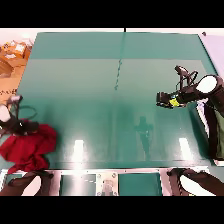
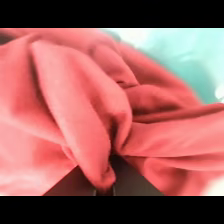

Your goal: Fold the shirts.

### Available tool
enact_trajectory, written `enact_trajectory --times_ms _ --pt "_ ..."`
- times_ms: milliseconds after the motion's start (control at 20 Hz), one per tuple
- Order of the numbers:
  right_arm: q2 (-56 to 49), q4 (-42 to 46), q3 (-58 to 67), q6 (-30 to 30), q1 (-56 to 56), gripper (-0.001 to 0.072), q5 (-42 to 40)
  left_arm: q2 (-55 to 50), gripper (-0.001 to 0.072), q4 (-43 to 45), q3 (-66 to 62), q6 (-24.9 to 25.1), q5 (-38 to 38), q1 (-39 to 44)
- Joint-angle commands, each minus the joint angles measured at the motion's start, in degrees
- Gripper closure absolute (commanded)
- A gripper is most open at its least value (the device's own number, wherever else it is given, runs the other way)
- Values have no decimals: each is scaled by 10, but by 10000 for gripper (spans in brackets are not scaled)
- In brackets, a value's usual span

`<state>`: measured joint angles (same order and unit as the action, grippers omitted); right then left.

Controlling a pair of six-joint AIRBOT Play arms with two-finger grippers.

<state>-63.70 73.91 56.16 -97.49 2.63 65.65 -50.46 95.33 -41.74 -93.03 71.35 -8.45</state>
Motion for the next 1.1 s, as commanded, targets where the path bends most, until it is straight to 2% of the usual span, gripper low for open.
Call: enact_trajectory --times_ms 0,100,300,550,600,650,700,800,850,950,1000,1050 --pt "-2 -4 0 0 1 693 -2 0 684 -111 -156 24 31 66" --pt "-2 -5 1 0 1 693 8 0 685 -141 -231 19 5 148" --pt "-1 -10 17 -1 0 693 27 -6 685 -163 -278 15 -133 330" --pt "4 -9 69 -29 -4 692 34 -139 680 -192 -278 16 -252 464" --pt "4 -9 78 -31 -9 692 35 -172 509 -211 -278 17 -260 477" --pt "4 -9 85 -31 -15 691 38 -202 156 -222 -278 17 -263 482" --pt "4 -9 90 -31 -25 679 49 -222 48 -226 -278 17 -257 478" --pt "4 -9 95 -30 -46 450 78 -227 50 -204 -279 31 -220 450" --pt "4 -9 94 -28 -59 397 90 -226 50 -189 -285 35 -191 426" --pt "4 -9 94 -23 -75 396 94 -226 50 -145 -308 35 -110 364" --pt "2 -10 94 -23 -78 358 93 -226 50 -134 -311 35 -77 328" --pt "-4 -12 94 -19 -79 270 89 -227 50 -128 -310 35 -50 293"
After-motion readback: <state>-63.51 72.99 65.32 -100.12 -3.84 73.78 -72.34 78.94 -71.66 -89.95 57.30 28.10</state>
